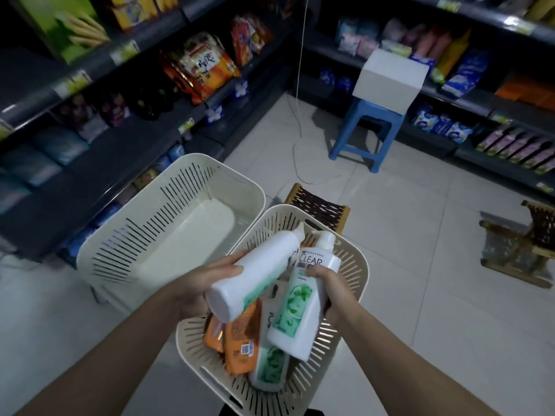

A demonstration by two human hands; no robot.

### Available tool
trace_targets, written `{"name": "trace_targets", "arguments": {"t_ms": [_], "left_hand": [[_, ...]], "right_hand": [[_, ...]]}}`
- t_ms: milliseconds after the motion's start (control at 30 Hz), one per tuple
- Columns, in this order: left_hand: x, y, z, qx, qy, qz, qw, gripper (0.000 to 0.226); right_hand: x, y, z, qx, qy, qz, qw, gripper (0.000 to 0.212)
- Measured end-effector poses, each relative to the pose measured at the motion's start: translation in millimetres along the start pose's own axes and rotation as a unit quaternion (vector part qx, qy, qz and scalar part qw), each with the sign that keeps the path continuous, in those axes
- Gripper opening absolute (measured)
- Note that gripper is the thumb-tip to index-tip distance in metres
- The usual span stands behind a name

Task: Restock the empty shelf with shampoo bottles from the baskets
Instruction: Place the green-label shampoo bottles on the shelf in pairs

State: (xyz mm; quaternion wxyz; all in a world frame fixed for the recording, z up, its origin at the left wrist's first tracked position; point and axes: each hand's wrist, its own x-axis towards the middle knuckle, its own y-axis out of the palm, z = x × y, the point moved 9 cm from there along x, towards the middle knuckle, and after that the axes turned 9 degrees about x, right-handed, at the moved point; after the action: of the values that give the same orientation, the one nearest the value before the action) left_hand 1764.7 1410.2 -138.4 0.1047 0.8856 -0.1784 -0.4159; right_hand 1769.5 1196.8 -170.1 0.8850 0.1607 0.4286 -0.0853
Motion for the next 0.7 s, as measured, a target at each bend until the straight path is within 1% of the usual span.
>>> {"name": "trace_targets", "arguments": {"t_ms": [67, 133, 167, 200, 233, 267, 300, 333, 367, 433, 500, 567, 633, 700], "left_hand": [[-10, 10, 5, -0.036, 0.031, 0.052, 0.998, 0.114], [-22, 32, -1, -0.024, 0.076, 0.132, 0.988, 0.101], [-28, 43, -6, -0.002, 0.098, 0.165, 0.981, 0.094], [-33, 51, -11, 0.014, 0.111, 0.175, 0.978, 0.088], [-36, 56, -15, 0.023, 0.112, 0.164, 0.98, 0.085], [-38, 58, -17, 0.025, 0.106, 0.134, 0.985, 0.087], [-40, 59, -19, 0.025, 0.1, 0.092, 0.99, 0.092], [-42, 61, -20, 0.029, 0.093, 0.04, 0.994, 0.097], [-44, 60, -21, 0.025, 0.091, -0.017, 0.995, 0.097], [-49, 58, -22, -0.031, 0.11, -0.11, 0.987, 0.082], [-58, 57, -23, -0.078, 0.124, -0.154, 0.977, 0.068], [-72, 50, -24, -0.09, 0.138, -0.181, 0.97, 0.065], [-88, 40, -24, -0.094, 0.158, -0.21, 0.96, 0.065], [-105, 34, -19, -0.128, 0.167, -0.233, 0.949, 0.057]], "right_hand": [[-4, 9, 2, -0.003, 0.004, 0.019, 1.0, 0.075], [-9, 20, 8, -0.006, -0.002, 0.04, 0.999, 0.078], [-14, 26, 12, -0.01, -0.007, 0.053, 0.999, 0.076], [-19, 32, 18, -0.014, -0.016, 0.064, 0.998, 0.07], [-25, 38, 25, -0.023, -0.029, 0.076, 0.996, 0.062], [-30, 42, 31, -0.03, -0.045, 0.084, 0.995, 0.055], [-34, 46, 38, -0.043, -0.067, 0.088, 0.993, 0.052], [-38, 49, 45, -0.059, -0.088, 0.087, 0.991, 0.054], [-43, 52, 50, -0.076, -0.106, 0.088, 0.988, 0.056], [-55, 59, 55, -0.086, -0.118, 0.101, 0.984, 0.053], [-66, 65, 57, -0.086, -0.115, 0.127, 0.981, 0.049], [-78, 74, 59, -0.098, -0.118, 0.159, 0.975, 0.053], [-90, 86, 62, -0.116, -0.123, 0.195, 0.966, 0.062], [-99, 100, 62, -0.119, -0.114, 0.222, 0.961, 0.077]]}}
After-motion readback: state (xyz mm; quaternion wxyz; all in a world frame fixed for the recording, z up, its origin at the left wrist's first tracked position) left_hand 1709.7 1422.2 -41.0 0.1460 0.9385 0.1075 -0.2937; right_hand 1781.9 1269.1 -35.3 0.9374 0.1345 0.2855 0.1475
